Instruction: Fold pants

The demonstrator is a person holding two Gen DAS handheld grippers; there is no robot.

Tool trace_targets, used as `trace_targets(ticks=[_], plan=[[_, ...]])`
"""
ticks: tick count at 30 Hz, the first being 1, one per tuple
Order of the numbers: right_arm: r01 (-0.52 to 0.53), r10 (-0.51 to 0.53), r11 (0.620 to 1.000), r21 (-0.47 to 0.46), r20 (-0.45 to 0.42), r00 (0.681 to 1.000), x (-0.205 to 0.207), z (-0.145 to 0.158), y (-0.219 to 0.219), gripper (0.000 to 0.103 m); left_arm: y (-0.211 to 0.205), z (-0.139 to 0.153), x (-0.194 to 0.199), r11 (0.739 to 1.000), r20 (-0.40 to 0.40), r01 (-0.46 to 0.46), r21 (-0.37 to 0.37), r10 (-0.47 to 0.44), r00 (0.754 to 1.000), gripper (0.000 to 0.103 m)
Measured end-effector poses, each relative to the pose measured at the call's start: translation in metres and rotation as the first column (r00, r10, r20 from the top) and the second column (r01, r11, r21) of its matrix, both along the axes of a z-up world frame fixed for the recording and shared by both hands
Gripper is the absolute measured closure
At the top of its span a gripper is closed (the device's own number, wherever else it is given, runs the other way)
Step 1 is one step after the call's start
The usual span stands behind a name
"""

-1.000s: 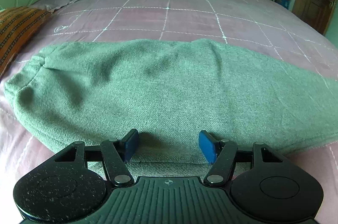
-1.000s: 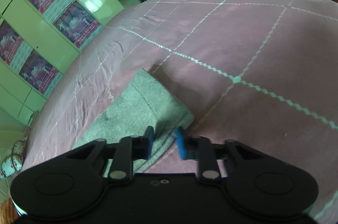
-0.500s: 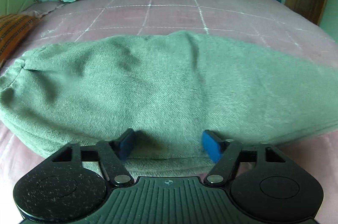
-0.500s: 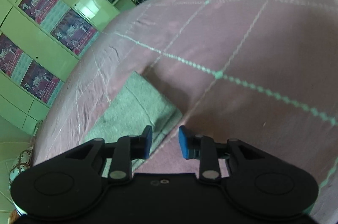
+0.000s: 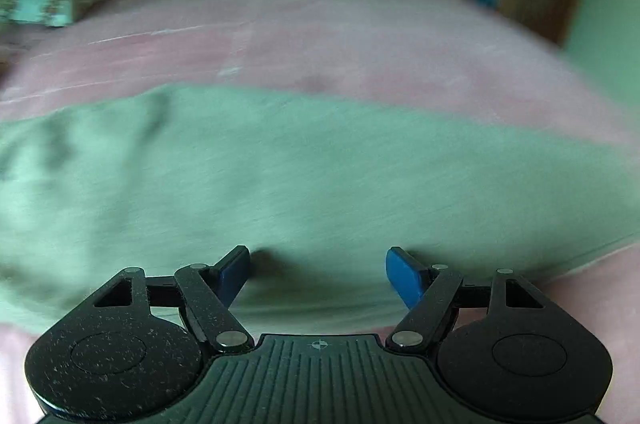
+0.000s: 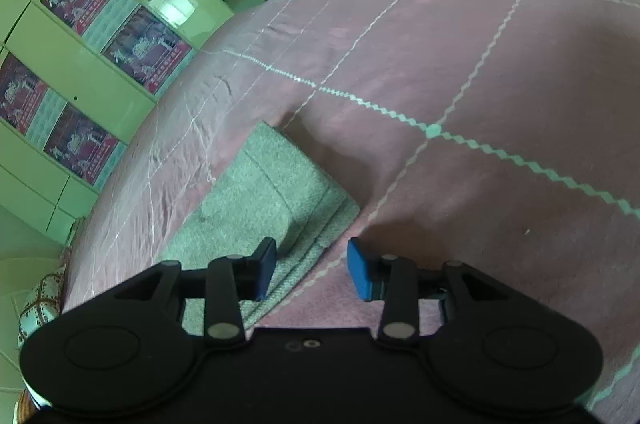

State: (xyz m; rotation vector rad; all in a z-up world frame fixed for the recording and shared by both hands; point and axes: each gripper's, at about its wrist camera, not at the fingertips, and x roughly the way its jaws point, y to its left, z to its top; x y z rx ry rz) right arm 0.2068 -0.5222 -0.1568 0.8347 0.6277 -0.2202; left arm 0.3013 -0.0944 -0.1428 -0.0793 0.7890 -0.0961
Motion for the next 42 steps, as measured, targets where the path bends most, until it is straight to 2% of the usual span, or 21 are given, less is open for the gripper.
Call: trace_targets(ticks=[2,4,5,6,7,8,12,15,17,22,25,28,31,33,36,40,42], plan=[[-0.023,0.023,0.999,0.034,0.017,1.000,0.000,-0.003,-0.003,0.054,-0.027,0.008,-0.002,0.999,0.044,0.053,-0.004,-0.053,0.998,0.029],[-0.050,0.049,0.998,0.037,0.027,0.998,0.001,-0.002,-0.003,0.043,-0.049,0.007,0.000,0.995,0.040,0.092,-0.030,-0.091,0.995,0.029],[-0.070,0.069,0.997,0.043,0.035,0.997,0.003,-0.001,-0.001,0.028,-0.059,0.002,0.004,0.994,0.016,0.102,-0.035,-0.101,0.995,0.029],[-0.092,0.089,0.994,0.051,0.048,0.995,0.004,0.000,0.000,0.024,-0.066,-0.005,0.008,0.993,-0.019,0.115,-0.037,-0.115,0.993,0.029],[-0.092,0.089,0.994,0.055,0.054,0.995,0.003,0.003,0.002,0.024,-0.073,-0.011,0.011,0.994,-0.040,0.113,-0.004,-0.113,0.993,0.028],[-0.079,0.075,0.995,0.056,0.068,0.995,0.001,0.005,0.003,0.024,-0.077,-0.013,0.010,0.994,-0.032,0.110,0.021,-0.109,0.993,0.028],[-0.026,0.010,0.991,0.132,0.118,0.993,-0.013,-0.001,-0.006,0.041,-0.082,-0.007,0.007,0.994,-0.005,0.108,-0.005,-0.108,0.994,0.028],[0.018,-0.049,0.978,0.210,0.145,0.988,-0.023,-0.012,-0.021,0.063,-0.083,-0.011,0.010,0.994,-0.013,0.113,0.004,-0.113,0.993,0.027],[0.027,-0.062,0.971,0.239,0.138,0.988,-0.024,-0.018,-0.026,0.070,-0.082,-0.014,0.010,0.995,-0.011,0.102,-0.007,-0.102,0.995,0.026],[0.019,-0.051,0.971,0.238,0.130,0.990,-0.016,-0.018,-0.025,0.072,-0.085,-0.019,0.011,0.996,-0.009,0.091,0.002,-0.091,0.996,0.024],[0.039,-0.065,0.973,0.228,0.105,0.992,-0.009,-0.019,-0.023,0.083,-0.087,-0.020,0.009,0.996,-0.002,0.087,0.008,-0.087,0.996,0.023],[0.032,-0.053,0.978,0.206,0.094,0.994,-0.002,-0.020,-0.023,0.089,-0.086,-0.016,0.006,0.997,0.006,0.072,0.000,-0.072,0.997,0.023],[0.018,-0.035,0.982,0.186,0.092,0.995,-0.002,-0.018,-0.023,0.090,-0.089,-0.015,0.002,0.998,0.023,0.060,0.004,-0.060,0.998,0.023],[0.014,-0.031,0.985,0.174,0.094,0.995,-0.002,-0.018,-0.022,0.091,-0.095,-0.022,0.000,0.995,0.025,0.077,0.055,-0.079,0.997,0.021],[0.013,-0.029,0.984,0.176,0.090,0.996,-0.001,-0.021,-0.024,0.088,-0.100,-0.024,0.003,0.992,0.022,0.084,0.098,-0.086,0.996,0.015],[-0.001,-0.007,0.993,0.122,0.068,0.998,0.004,-0.014,-0.021,0.092,-0.097,-0.021,0.003,0.994,0.024,0.071,0.077,-0.073,0.997,0.014],[-0.013,0.007,0.995,0.094,0.069,0.998,0.004,-0.007,-0.019,0.094,-0.084,-0.012,-0.006,0.998,0.049,0.024,0.057,-0.027,0.998,0.016]])
